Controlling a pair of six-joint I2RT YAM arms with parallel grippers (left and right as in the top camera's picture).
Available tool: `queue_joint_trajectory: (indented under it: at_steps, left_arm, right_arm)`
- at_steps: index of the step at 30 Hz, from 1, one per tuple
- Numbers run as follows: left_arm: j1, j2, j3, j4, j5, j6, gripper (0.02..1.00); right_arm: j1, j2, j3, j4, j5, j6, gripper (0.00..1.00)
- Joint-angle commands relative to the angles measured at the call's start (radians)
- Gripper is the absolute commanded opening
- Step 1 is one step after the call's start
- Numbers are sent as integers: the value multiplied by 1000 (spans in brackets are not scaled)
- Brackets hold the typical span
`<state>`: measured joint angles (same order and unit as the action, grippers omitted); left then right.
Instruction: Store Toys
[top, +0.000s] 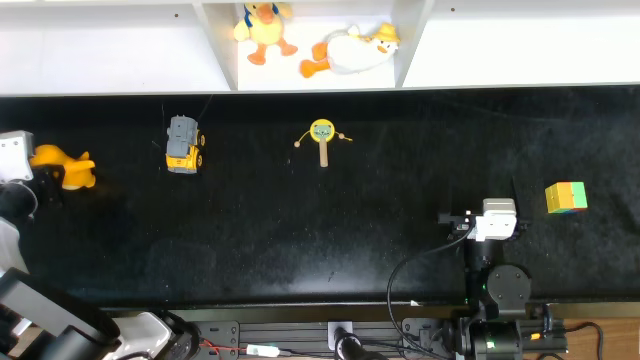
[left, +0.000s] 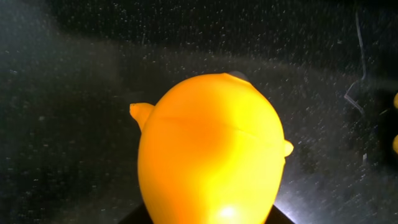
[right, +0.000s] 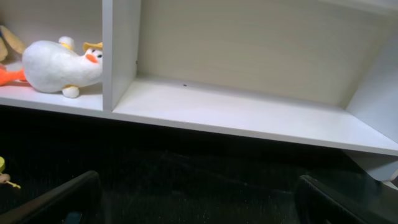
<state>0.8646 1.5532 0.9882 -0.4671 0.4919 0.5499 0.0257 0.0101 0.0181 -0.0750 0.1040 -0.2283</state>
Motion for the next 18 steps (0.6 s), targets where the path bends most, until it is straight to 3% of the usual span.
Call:
queue_joint_trajectory:
  at_steps: [1,10,18]
  left_arm:
    - [-30,-74,40,-3,-29,-160,187]
    - [-150,-85,250,-115,-162,-306,176]
    - [-283,-85,290,-2,-253,-433,191]
  right_arm:
    - [-6,-6,-14,5,-7,12,996]
    - [-6,-6,-14,5,-7,12,996]
    - [-6,-6,-14,5,-7,12,996]
